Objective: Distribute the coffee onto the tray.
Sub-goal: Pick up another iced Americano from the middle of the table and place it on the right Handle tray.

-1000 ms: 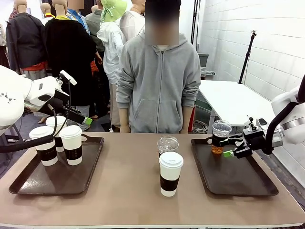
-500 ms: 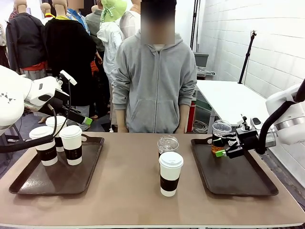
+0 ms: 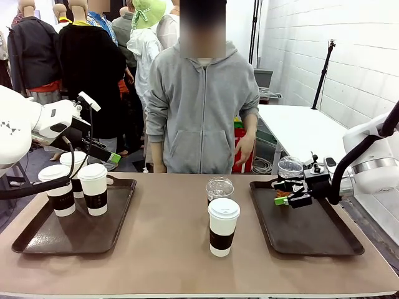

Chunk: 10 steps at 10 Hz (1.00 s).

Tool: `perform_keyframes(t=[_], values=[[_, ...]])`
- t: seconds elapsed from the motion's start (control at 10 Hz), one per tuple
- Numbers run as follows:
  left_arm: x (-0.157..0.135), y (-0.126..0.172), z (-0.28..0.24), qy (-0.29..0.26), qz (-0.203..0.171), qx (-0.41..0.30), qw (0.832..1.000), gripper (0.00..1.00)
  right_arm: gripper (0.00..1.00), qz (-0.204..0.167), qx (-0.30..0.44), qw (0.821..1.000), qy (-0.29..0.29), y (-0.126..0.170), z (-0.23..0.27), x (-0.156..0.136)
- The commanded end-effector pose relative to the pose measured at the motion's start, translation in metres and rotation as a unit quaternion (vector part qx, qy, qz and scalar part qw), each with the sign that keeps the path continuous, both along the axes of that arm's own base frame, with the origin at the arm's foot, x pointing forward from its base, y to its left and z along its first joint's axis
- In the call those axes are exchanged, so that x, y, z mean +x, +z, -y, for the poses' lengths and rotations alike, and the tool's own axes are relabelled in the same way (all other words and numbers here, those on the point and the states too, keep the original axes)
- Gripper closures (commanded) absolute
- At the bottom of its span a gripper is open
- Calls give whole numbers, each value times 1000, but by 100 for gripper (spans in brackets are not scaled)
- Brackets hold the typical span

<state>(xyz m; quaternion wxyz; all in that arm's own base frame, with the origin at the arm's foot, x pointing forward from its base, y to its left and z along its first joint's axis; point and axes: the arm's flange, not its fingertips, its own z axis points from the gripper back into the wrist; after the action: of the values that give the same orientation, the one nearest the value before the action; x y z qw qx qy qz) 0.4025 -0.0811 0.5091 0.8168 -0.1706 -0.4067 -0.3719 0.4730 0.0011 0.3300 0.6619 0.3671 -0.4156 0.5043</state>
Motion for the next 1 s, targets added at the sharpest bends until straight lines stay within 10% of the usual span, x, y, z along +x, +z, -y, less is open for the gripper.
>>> perform_keyframes(t=[0.0,0.9], values=[[1,-2,-2,-1,-2,-2,1000,0,0,16,8,1000,1,-13,-12,-4],[1,-2,-2,-1,-2,-2,1000,0,0,28,32,997,64,-27,-45,23]])
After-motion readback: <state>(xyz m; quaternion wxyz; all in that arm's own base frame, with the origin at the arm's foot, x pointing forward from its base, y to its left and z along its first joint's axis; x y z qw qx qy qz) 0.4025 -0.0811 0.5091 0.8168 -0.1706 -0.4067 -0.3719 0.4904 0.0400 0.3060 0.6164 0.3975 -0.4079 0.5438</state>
